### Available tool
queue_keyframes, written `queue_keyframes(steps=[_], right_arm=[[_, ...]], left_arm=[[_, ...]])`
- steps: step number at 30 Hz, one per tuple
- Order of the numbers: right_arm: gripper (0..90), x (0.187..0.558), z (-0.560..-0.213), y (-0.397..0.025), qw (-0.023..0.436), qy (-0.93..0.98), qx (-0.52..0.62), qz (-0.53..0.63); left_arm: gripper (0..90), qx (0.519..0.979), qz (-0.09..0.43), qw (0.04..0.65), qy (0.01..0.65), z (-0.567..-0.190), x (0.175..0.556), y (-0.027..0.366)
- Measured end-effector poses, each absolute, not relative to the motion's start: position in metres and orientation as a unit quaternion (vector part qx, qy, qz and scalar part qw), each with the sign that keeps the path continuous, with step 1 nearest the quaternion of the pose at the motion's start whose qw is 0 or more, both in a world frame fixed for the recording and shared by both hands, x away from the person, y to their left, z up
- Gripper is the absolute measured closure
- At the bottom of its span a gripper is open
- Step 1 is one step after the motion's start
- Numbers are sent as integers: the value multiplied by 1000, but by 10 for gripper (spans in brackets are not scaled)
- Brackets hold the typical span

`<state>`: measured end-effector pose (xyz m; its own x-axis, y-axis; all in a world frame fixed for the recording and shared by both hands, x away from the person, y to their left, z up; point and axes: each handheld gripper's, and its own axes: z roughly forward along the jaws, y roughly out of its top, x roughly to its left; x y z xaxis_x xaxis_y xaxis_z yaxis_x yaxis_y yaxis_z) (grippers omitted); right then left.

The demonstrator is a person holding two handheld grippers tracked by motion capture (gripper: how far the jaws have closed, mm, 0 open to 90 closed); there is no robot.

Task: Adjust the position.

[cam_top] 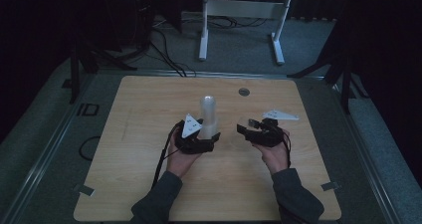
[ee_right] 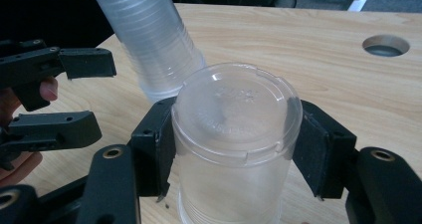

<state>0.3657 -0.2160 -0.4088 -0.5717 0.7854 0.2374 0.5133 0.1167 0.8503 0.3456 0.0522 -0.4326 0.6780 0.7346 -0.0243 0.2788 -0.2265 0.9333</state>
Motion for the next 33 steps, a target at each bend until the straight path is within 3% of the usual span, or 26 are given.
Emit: queue_keyframes(steps=[33], right_arm=[[394,361,-428,-217,46,687,465,557]], left_arm=[[211,771,190,536,289,-437,339,25]])
